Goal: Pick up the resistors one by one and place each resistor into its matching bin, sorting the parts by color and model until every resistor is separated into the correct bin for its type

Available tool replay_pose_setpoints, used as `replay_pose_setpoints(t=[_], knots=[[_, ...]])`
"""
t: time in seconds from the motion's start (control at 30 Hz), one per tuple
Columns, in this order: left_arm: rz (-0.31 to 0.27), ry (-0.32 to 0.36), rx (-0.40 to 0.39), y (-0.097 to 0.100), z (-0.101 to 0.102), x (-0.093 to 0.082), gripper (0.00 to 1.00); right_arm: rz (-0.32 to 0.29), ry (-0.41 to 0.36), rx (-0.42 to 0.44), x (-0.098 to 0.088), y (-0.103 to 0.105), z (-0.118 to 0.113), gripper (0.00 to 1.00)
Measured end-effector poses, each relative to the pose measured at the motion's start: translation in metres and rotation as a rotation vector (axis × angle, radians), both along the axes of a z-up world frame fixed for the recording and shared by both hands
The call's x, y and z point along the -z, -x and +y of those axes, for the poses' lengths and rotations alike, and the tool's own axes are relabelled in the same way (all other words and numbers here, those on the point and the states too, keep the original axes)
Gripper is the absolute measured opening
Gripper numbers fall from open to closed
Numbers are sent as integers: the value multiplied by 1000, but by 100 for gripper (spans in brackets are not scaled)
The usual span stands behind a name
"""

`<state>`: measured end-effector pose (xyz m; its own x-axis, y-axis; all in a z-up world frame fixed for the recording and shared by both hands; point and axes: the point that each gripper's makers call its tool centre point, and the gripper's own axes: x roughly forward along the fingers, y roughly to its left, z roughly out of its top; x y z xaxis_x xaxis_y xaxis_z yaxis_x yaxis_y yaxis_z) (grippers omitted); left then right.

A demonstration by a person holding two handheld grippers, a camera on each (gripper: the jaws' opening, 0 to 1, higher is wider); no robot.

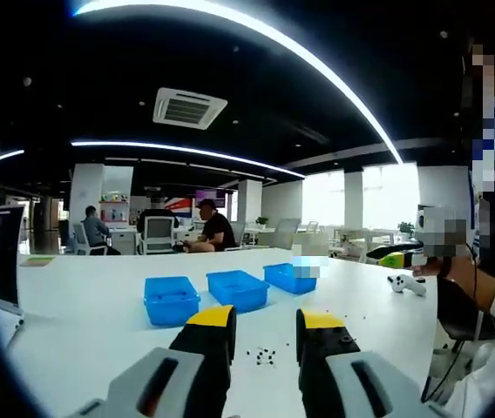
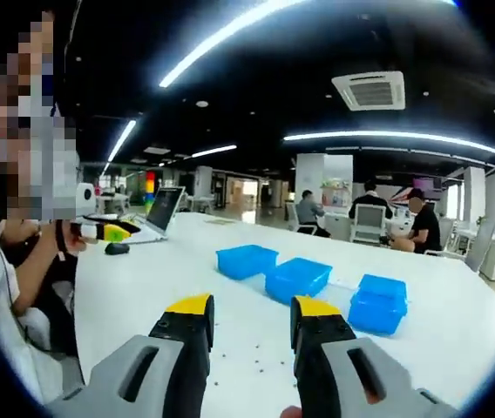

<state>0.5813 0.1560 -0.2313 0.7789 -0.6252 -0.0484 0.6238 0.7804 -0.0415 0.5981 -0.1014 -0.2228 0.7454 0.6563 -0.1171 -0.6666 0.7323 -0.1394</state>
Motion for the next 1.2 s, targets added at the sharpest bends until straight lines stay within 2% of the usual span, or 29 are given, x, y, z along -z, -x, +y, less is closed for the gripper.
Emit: replay_pose_setpoints(t=[0.17, 0.43, 0.5, 0.7, 0.73, 0.77, 0.8, 0.87, 0.9, 0.93, 1.0, 1.13, 1.2], knots=[[-4, 2, -8, 0, 3, -2, 29, 7, 153, -78, 11, -7, 28, 37], [-14, 13, -19, 1, 9, -6, 29, 59, 328, -201, 33, -26, 74, 35], [-13, 13, -18, 1, 9, -6, 29, 90, 370, -251, 41, -30, 86, 34], [-16, 15, -15, 2, 9, -7, 29, 185, 456, -329, 71, -46, 116, 33], [-18, 16, -16, 3, 9, -8, 29, 218, 490, -350, 83, -50, 123, 32], [-18, 16, -17, 3, 9, -8, 29, 226, 523, -370, 90, -53, 127, 32], [-18, 16, -16, 3, 9, -8, 29, 228, 538, -379, 94, -54, 130, 31], [-18, 18, -17, 3, 9, -8, 29, 198, 632, -460, 106, -55, 139, 28], [-18, 17, -16, 3, 9, -8, 29, 126, 660, -523, 106, -55, 148, 26], [-19, 18, -15, 3, 9, -8, 29, 86, 685, -574, 107, -55, 154, 23], [-22, 21, -9, 5, 7, -9, 29, 96, 769, -652, 116, -54, 155, 22], [-26, 25, -8, 4, 8, -11, 29, 114, 838, -730, 124, -58, 165, 19], [-25, 26, -7, 4, 8, -10, 29, 132, 910, -774, 134, -57, 166, 19]])
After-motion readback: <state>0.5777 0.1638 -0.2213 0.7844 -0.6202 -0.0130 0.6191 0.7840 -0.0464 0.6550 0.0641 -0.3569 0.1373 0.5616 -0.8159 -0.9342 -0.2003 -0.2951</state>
